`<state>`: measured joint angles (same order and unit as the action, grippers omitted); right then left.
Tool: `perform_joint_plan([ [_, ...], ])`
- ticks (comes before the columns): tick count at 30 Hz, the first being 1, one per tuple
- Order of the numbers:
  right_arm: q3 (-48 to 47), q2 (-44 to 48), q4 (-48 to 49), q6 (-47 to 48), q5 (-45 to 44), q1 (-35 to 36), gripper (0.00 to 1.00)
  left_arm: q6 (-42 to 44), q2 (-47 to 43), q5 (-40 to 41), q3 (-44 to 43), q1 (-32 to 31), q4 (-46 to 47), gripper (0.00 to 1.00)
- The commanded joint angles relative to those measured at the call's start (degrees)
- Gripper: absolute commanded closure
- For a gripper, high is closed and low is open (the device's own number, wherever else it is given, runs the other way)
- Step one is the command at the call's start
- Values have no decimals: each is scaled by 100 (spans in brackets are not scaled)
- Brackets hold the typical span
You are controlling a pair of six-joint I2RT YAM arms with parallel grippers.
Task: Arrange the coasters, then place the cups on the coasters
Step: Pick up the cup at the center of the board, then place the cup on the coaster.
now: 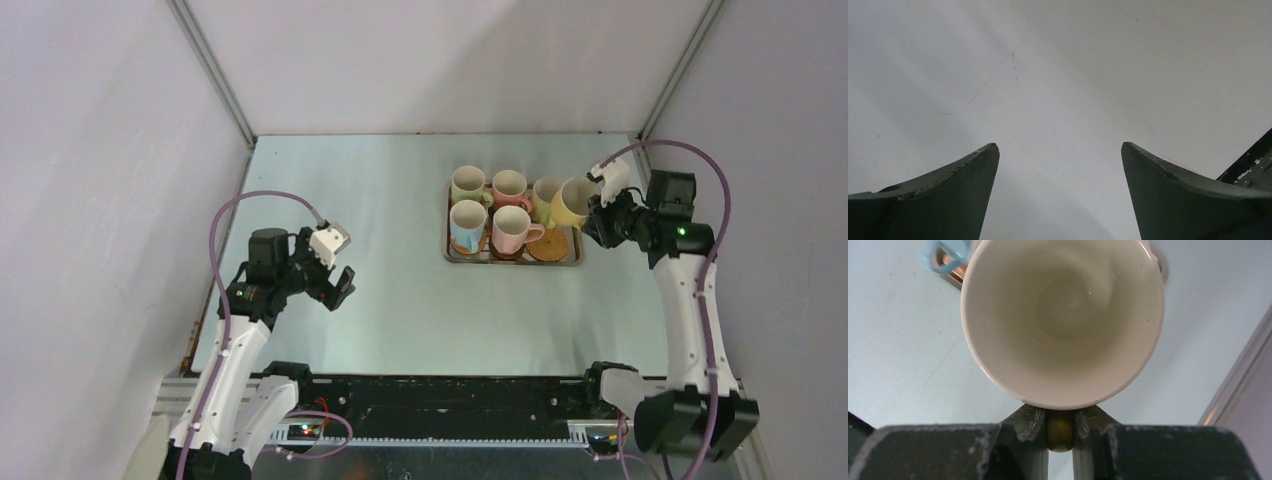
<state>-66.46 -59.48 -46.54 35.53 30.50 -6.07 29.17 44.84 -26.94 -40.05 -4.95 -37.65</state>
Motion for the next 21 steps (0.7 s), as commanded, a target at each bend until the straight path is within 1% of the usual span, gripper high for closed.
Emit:
perform_joint_plan([
  [1, -20, -489, 264, -237, -101, -176, 100, 165, -97, -272, 57, 51, 17, 0],
  [4, -56, -814, 318, -220, -428, -125, 100, 175, -112, -284, 51, 59, 12, 0],
  [7, -139, -1043, 184, -108, -558, -45, 100, 183, -148, -320, 63, 79, 3, 0],
  [12, -280, -1478, 21, 12, -994, 288, 100, 194, -177, -362, 71, 93, -8, 0],
  [17, -240, -1786, -239, -16, -868, 484, 100, 191, -176, -368, 68, 107, -22, 0],
  [21, -86, -1979, -161, -24, -1208, 743, 100, 194, -133, -372, 69, 110, -6, 0],
])
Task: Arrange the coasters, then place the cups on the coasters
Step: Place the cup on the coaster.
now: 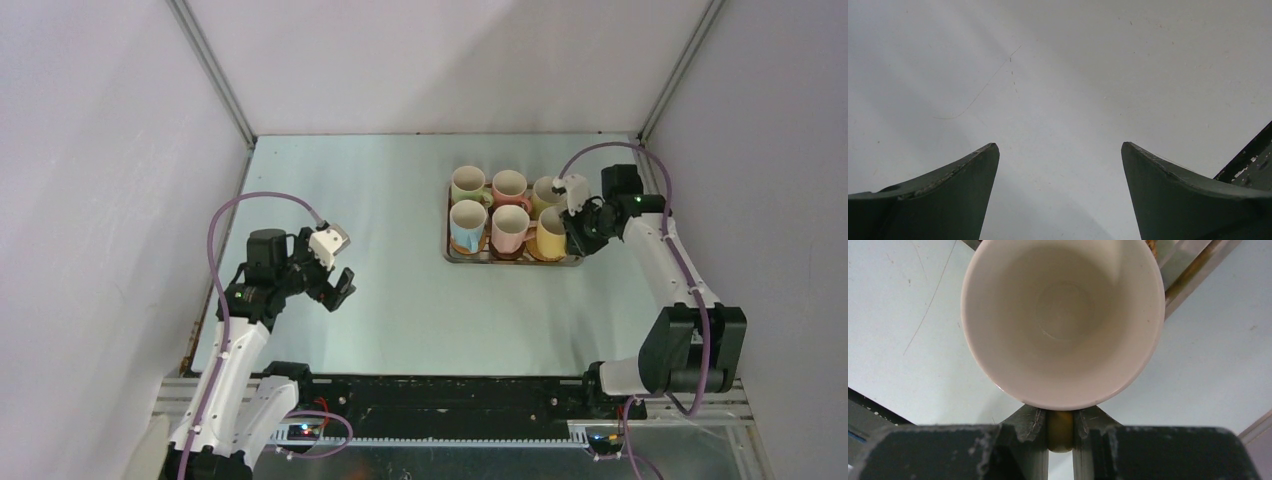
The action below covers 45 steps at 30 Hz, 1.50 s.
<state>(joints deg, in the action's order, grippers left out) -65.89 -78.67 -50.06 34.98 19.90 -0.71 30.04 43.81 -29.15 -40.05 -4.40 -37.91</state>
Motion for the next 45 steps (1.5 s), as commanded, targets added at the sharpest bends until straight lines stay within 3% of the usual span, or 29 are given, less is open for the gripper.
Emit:
perform_joint_plan([
  [1, -102, -115, 245, 12, -218, 230, 100, 111, -17, -148, 68, 56, 20, 0],
  [8, 199, -297, 924, -122, -728, 156, 100, 107, -33, -112, 71, 62, 32, 0],
  [16, 453, -637, 1553, -194, -253, 123, 100, 78, 69, -43, 65, 65, 43, 0],
  [24, 655, -758, 2202, -467, -433, 123, 100, 61, 101, 26, 69, 69, 74, 0],
  [45, 1016, -445, 2903, -700, -504, 375, 100, 55, 181, 53, 72, 71, 85, 2],
])
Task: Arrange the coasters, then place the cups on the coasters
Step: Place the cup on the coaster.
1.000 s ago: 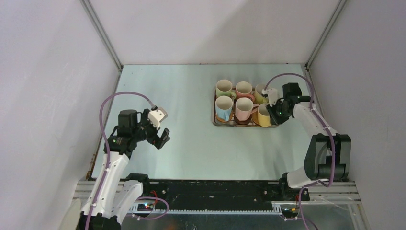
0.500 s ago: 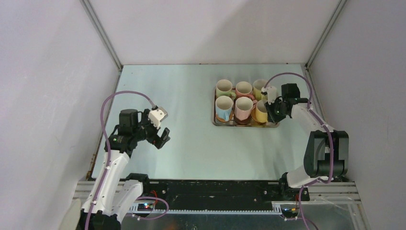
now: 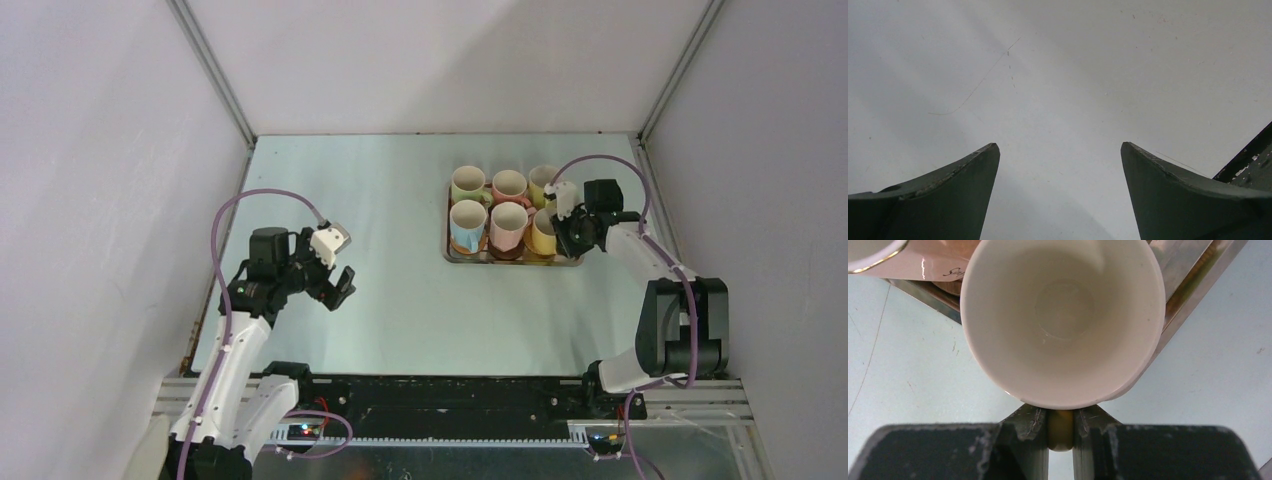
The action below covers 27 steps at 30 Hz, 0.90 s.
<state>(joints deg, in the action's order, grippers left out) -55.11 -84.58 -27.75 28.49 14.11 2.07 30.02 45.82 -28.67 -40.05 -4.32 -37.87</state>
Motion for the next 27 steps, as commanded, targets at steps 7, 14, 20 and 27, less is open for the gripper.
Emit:
perform_joint_plan([
  [7, -61, 381, 443, -41, 446, -70, 100, 63, -55, 13, 93, 68, 102, 2],
  [14, -203, -59, -84, 297, 469, -119, 100, 74, -25, -1, 78, 69, 81, 2],
  [20, -476, -222, -1024, 738, 415, 8, 100, 74, -52, -13, 92, 74, 85, 2],
  [27, -715, -111, -1902, 1076, 610, 75, 100, 80, -61, -39, 85, 77, 71, 2],
])
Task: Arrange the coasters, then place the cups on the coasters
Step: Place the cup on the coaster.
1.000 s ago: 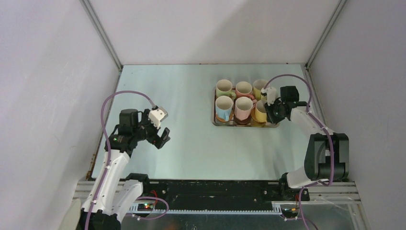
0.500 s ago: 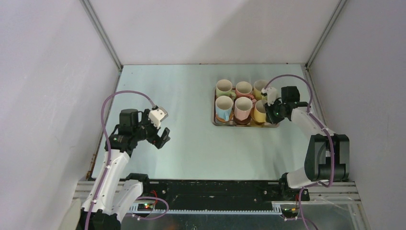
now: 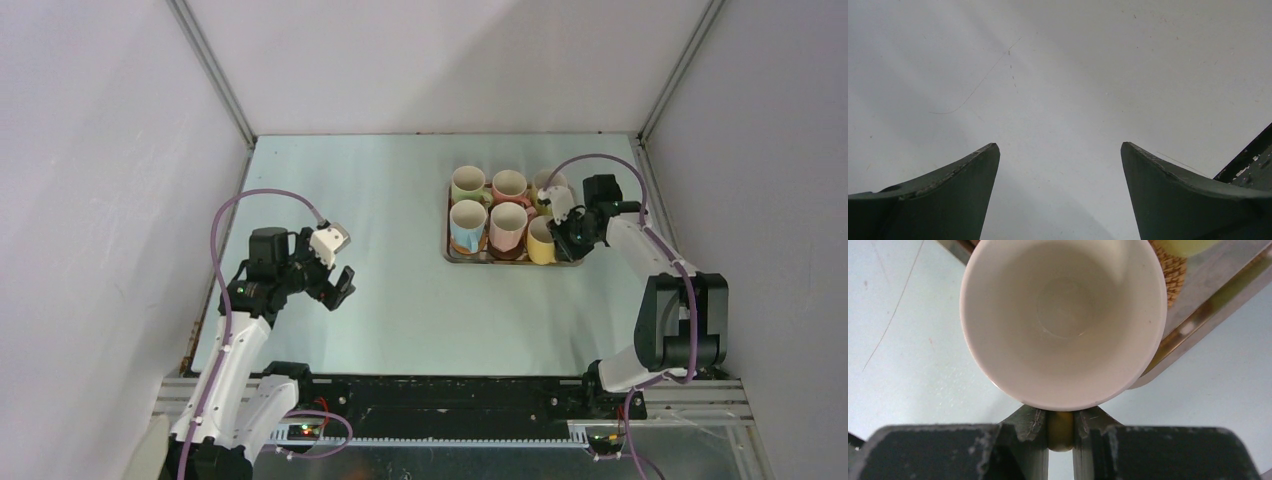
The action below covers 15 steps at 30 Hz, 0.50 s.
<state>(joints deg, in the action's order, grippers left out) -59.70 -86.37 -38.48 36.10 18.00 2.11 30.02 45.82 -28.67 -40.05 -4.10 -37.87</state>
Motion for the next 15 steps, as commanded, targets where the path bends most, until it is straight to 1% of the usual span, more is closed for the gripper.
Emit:
perform_joint_plan([
  [1, -302, 74, -966, 339, 193, 90, 100, 82, -63, -46, 79, 58, 66, 2],
  [5, -339, 144, -1211, 478, 141, 145, 100, 80, -71, -45, 74, 54, 64, 2],
  [8, -334, 505, -1044, 409, 179, 128, 100, 69, -80, -49, 72, 56, 61, 2],
  [11, -136, 1039, -315, 195, 299, 107, 100, 82, -88, -45, 68, 55, 53, 2],
  [12, 45, 1350, 78, 110, 274, 141, 100, 83, -90, -43, 68, 56, 52, 2],
  [15, 493, 1856, 848, 56, 69, 243, 100, 79, -120, -47, 71, 67, 56, 2],
])
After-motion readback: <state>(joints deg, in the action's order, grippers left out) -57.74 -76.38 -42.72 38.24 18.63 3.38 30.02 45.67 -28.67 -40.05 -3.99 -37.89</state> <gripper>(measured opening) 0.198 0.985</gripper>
